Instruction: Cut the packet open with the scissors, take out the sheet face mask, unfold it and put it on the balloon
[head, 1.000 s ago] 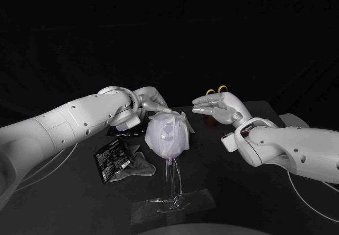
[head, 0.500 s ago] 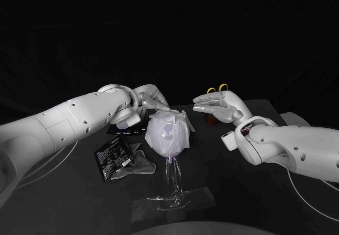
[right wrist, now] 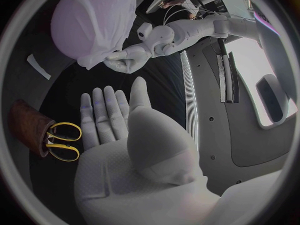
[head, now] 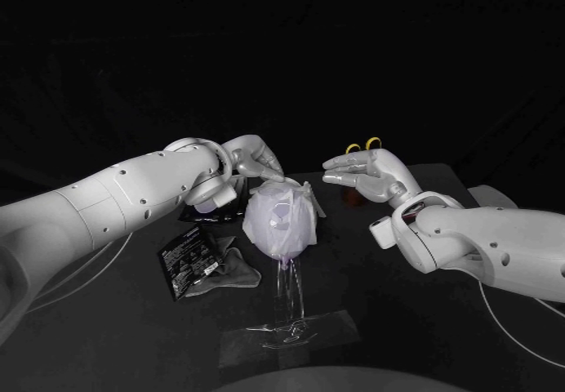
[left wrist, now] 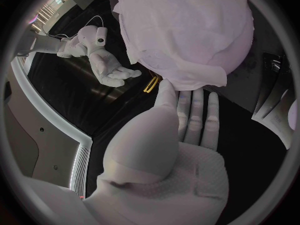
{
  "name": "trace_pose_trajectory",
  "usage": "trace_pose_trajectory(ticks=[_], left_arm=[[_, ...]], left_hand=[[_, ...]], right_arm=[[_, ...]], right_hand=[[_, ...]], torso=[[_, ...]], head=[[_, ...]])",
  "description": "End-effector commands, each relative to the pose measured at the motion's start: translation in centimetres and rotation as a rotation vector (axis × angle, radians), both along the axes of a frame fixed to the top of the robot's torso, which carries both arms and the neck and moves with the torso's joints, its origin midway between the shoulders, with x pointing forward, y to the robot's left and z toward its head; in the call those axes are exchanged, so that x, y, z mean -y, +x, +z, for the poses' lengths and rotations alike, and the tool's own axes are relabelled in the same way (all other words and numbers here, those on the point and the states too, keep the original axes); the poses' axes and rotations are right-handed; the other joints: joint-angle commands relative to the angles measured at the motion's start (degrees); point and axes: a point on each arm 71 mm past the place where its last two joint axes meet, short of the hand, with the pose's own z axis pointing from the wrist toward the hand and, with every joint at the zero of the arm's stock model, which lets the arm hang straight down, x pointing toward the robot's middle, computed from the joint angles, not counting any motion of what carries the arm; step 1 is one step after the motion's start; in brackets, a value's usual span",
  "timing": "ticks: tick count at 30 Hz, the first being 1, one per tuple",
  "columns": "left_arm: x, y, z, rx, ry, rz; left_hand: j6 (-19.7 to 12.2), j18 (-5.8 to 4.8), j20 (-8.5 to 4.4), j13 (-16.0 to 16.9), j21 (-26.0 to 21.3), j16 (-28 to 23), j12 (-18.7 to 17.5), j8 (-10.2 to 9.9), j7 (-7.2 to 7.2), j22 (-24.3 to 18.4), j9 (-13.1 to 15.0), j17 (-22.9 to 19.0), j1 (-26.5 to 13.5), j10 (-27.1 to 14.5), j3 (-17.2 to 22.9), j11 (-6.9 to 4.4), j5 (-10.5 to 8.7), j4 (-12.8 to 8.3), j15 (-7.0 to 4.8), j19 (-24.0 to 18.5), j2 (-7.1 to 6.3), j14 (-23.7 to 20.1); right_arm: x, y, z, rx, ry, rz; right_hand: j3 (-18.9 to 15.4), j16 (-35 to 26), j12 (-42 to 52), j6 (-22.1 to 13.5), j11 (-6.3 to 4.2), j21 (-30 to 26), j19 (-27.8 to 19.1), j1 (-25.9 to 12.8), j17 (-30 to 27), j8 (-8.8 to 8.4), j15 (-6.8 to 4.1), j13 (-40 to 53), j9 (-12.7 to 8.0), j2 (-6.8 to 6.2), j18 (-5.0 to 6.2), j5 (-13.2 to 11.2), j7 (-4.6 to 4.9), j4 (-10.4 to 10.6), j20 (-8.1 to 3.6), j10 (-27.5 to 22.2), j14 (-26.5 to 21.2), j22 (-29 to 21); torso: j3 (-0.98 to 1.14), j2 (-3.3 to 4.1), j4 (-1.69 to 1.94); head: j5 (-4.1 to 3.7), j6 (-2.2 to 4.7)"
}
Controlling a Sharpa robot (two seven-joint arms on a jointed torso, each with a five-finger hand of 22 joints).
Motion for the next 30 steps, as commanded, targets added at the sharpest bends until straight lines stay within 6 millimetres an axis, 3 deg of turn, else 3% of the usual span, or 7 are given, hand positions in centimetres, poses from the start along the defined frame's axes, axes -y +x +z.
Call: trace_pose_trajectory(ticks=[1,18,30], left_arm=[[0.06,0.16,0.54,0.047,-0.040,0.029],[-0.51,0.50,0.53,0.075,0.002,0.094],[-0.82,0.60,0.17,0.067,0.082,0.120]], left_hand=[[-0.7,0.38,0.08,-0.1,0.3,-0.5,-0.7,0.5,0.08,-0.1,3.3,0.1,0.6,0.6,0.2,0.01,-0.10,0.6,0.01,0.7,4.25,0.6],[-2.3,-0.40,0.02,0.0,0.5,-2.6,-3.1,2.0,0.49,-0.2,6.2,0.1,2.1,1.7,2.8,-0.15,-0.06,1.4,-0.16,1.8,3.64,1.4],[-3.2,-0.71,-0.08,0.0,0.5,-4.4,-4.8,2.8,0.71,-0.3,8.3,0.2,2.0,2.5,7.1,-0.08,-0.05,2.1,-0.09,1.9,1.58,2.3]], right_arm=[[-0.13,-0.07,0.08,0.009,0.006,0.008],[-0.11,-0.21,0.14,0.009,0.007,0.007],[-0.05,-0.29,0.15,0.006,0.003,0.004]], right_hand=[[-1.2,-0.3,-0.1,0.3,0.11,0.0,-0.2,-0.6,-0.1,-0.16,0.21,0.1,-0.1,0.08,1.10,0.3,1.21,-0.4,0.03,0.2,0.1,-0.1],[-1.3,-0.4,-0.1,0.3,0.11,0.0,-0.2,-0.7,-0.1,-0.14,0.21,0.1,-0.1,0.02,1.10,0.3,1.19,-0.4,0.03,0.2,0.1,-0.2],[-1.3,-0.5,-0.2,0.4,0.09,0.0,-0.2,-0.7,-0.1,-0.12,0.21,0.1,-0.1,-0.06,1.10,0.2,1.15,-0.5,0.02,0.2,0.2,-0.3]], torso=[[0.02,0.00,0.04],[0.06,0.01,0.07],[0.05,-0.02,0.01]], head=[[0.00,0.00],[-0.08,0.09],[-0.27,0.03]])
